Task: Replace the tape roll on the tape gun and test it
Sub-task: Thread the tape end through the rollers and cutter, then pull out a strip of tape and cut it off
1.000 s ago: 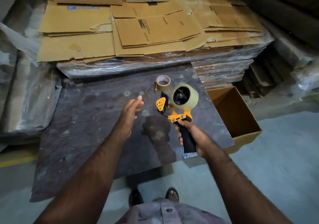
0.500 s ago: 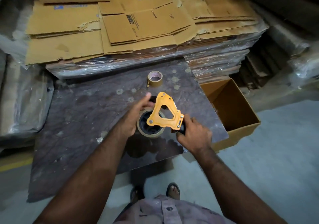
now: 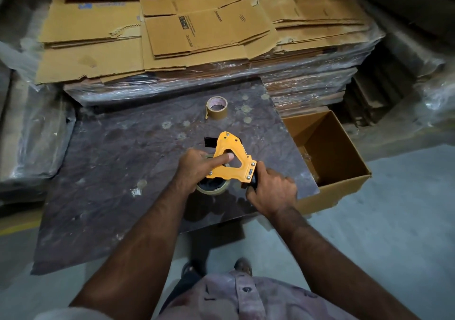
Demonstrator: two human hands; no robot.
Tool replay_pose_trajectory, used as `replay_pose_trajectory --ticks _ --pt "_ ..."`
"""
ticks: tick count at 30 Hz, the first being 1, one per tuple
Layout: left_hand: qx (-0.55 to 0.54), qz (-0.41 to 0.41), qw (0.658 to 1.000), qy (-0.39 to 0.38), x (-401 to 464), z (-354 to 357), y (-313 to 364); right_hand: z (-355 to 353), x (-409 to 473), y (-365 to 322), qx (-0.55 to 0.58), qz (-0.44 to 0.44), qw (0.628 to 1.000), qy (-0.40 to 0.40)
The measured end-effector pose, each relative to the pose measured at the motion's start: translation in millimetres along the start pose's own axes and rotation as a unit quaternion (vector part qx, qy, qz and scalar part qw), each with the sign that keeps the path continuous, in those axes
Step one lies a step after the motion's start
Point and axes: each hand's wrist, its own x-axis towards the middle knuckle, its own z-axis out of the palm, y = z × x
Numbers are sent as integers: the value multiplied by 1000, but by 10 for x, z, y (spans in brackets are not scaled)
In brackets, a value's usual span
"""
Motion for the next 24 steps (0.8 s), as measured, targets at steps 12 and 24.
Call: replay_pose_trajectory --ticks 12,24 --pt "-154 -105 980 -73 94 -102 -30 95 72 249 73 68 990 -103" --pt "-140 -268 938 -171 129 183 -143 -42 322 396 622 362 610 -332"
